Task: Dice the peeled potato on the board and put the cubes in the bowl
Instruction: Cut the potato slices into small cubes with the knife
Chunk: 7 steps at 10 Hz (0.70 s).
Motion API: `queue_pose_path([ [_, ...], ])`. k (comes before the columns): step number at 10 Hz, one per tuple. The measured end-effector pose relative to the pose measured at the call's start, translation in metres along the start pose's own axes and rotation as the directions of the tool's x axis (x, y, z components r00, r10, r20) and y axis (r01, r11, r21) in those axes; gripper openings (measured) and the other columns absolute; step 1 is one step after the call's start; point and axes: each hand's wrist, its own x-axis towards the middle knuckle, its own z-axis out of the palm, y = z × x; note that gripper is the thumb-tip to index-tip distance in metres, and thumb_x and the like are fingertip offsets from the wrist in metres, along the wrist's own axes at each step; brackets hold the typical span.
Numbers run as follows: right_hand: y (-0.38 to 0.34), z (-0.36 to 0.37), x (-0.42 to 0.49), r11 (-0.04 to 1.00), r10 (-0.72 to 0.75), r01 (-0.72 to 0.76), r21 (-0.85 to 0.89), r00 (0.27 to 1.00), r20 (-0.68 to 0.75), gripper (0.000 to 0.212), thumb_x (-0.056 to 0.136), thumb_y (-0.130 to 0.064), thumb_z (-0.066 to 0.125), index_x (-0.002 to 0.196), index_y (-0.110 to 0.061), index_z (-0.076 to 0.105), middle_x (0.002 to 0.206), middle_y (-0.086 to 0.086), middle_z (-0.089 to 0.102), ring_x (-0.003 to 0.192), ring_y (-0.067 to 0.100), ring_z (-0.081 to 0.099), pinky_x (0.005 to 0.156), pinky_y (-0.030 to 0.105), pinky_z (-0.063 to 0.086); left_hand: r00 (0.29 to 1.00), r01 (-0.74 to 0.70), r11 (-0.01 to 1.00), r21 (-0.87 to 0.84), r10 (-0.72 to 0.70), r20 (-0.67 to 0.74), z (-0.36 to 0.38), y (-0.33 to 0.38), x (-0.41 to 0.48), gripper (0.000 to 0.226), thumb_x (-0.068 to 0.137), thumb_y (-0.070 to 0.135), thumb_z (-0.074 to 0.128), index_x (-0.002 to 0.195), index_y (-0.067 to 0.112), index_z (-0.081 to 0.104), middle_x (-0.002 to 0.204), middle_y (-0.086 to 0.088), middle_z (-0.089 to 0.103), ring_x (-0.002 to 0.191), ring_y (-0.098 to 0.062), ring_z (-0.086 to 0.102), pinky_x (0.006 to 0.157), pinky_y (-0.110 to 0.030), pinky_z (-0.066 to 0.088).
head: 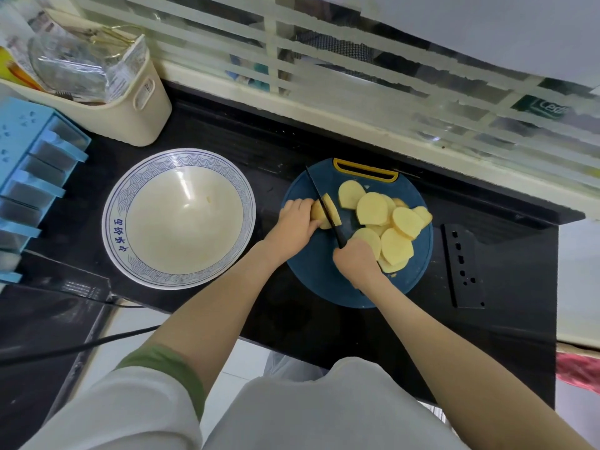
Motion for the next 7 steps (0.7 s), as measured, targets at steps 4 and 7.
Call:
queue_pose_path([
  [4, 0.024, -0.006, -0.002, 0.997, -0.018, 0.019, -0.074, 1.000, 0.019, 0.028, 0.095, -0.016, 0.044, 0.067, -0.016, 0.039, 0.069, 0.003, 0.044, 0.057, 0.013, 0.040, 0.061, 0.031, 0.041, 0.996, 0.081, 0.994, -0.073, -0.078, 0.039, -0.011, 0.000, 0.006, 0.040, 0.103, 0.021, 0.039, 0.136, -0.001, 0.040, 0.129, -0.019, 0.050, 0.120, -0.031, 0.041, 0.100, -0.030, 0.024],
  [7, 0.032, -0.005, -0.011, 0.986, 0.015, -0.017, 0.163, 1.000, 0.014, 0.028, 0.094, -0.013, 0.047, 0.069, -0.012, 0.034, 0.062, 0.003, 0.033, 0.052, 0.016, 0.032, 0.051, 0.028, 0.030, 0.995, 0.064, 0.994, -0.088, -0.056, 0.085, -0.014, -0.003, -0.006, 0.040, 0.100, 0.023, 0.046, 0.135, 0.004, 0.044, 0.124, -0.014, 0.052, 0.116, -0.029, 0.043, 0.098, -0.032, 0.030],
])
